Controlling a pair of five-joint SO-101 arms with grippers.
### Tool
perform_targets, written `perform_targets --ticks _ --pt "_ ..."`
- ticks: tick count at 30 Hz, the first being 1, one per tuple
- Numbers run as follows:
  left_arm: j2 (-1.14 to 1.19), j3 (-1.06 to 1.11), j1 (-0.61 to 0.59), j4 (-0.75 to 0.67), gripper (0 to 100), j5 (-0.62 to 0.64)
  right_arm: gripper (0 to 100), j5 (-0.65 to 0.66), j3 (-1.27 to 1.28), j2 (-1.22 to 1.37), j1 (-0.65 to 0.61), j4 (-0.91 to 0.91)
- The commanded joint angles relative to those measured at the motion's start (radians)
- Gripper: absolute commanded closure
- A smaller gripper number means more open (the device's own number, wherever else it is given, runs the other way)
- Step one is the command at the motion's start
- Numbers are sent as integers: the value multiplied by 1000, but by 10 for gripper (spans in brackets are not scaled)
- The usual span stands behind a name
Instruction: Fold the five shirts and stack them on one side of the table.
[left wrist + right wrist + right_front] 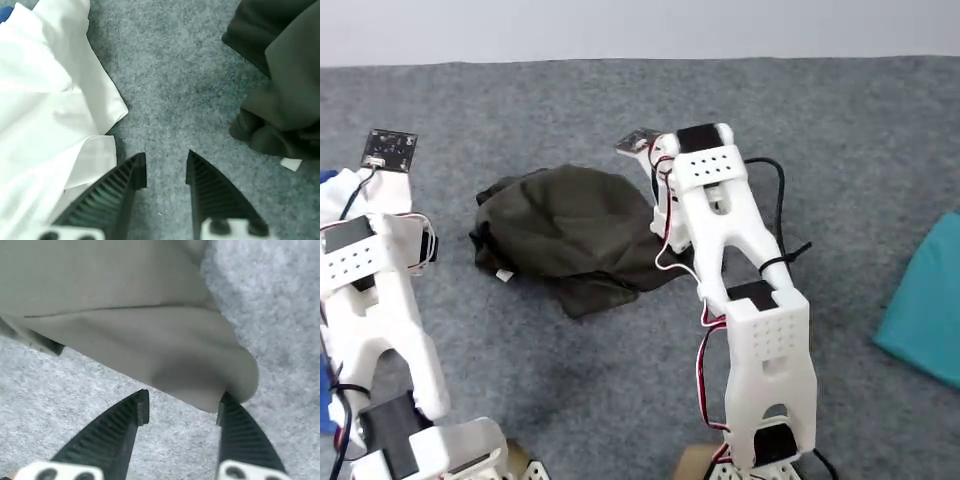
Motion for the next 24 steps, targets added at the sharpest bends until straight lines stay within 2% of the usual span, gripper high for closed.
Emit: perform_targets --ticks 1,15,17,22,24 --pt "-14 -48 -5 9 863 9 758 -12 -51 -2 -7 44" --pt "-14 -44 -3 6 863 8 762 -15 -57 200 28 36" --pt "-14 -44 -3 6 863 8 799 -12 -57 217 28 36" --pt "-14 -44 -3 9 863 8 990 71 -57 252 30 42" --pt "-14 -48 -3 9 863 8 982 72 -57 243 30 42"
